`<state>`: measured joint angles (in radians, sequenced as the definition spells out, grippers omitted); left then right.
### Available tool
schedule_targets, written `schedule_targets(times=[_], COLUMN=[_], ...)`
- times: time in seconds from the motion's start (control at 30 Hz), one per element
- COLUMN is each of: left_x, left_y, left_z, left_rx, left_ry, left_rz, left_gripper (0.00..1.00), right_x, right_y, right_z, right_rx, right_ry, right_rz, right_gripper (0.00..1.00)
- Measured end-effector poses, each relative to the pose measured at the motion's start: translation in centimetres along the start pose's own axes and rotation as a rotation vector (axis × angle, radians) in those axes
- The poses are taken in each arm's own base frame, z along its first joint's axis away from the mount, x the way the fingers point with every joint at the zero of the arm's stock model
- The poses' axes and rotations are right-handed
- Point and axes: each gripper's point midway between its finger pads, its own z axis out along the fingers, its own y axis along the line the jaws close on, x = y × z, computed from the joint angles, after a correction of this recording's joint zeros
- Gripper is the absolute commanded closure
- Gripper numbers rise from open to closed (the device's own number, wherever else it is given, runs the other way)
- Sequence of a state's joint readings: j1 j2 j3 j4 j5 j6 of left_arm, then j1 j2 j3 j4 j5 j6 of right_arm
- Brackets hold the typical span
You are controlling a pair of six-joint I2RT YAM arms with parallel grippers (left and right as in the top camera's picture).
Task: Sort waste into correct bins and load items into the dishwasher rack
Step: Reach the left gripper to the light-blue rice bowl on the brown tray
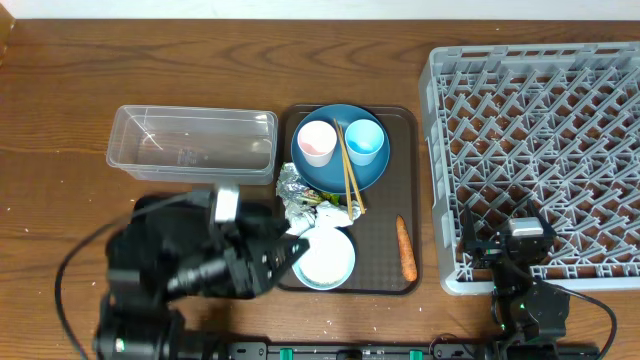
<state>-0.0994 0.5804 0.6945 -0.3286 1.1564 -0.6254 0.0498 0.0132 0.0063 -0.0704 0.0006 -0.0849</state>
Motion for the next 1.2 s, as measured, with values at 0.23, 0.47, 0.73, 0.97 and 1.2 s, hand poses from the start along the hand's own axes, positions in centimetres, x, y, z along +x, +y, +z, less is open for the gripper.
schedule_targets(times=[0.23, 0.47, 0.73, 0.97, 1.2], left_x=[-0.4, -1.8, 1.1, 3.8, 1.1], left_y=[0.1, 3.5, 9.0, 13.8, 11.6], left_z=[3.0, 5.3, 4.3, -2.0, -5.4], left_rx=[0.083, 0.068, -0.251, -0.801, -1.011], left_ry=[0.182, 0.209, 0.205, 0.079, 0.083], left_rz=[-0.096, -0.152, -0.398, -0.344, -0.299], left_gripper=[0.05, 0.16, 0.23, 0.41, 0.46], right_x=[0.0, 0.0, 0.0, 0.1, 0.1], right_y=[0.0, 0.0, 0.0, 0.0, 0.0], right_z=[0.0, 0.0, 0.0, 0.0, 0.0], right_rx=[0.000, 0.000, 0.000, 0.000, 0.000], right_ry=[0.000, 0.000, 0.002, 0.002, 0.003], right_rz=[0.000, 0.000, 0.000, 0.000, 0.000], right_gripper=[0.01, 0.01, 0.01, 0.01, 0.01])
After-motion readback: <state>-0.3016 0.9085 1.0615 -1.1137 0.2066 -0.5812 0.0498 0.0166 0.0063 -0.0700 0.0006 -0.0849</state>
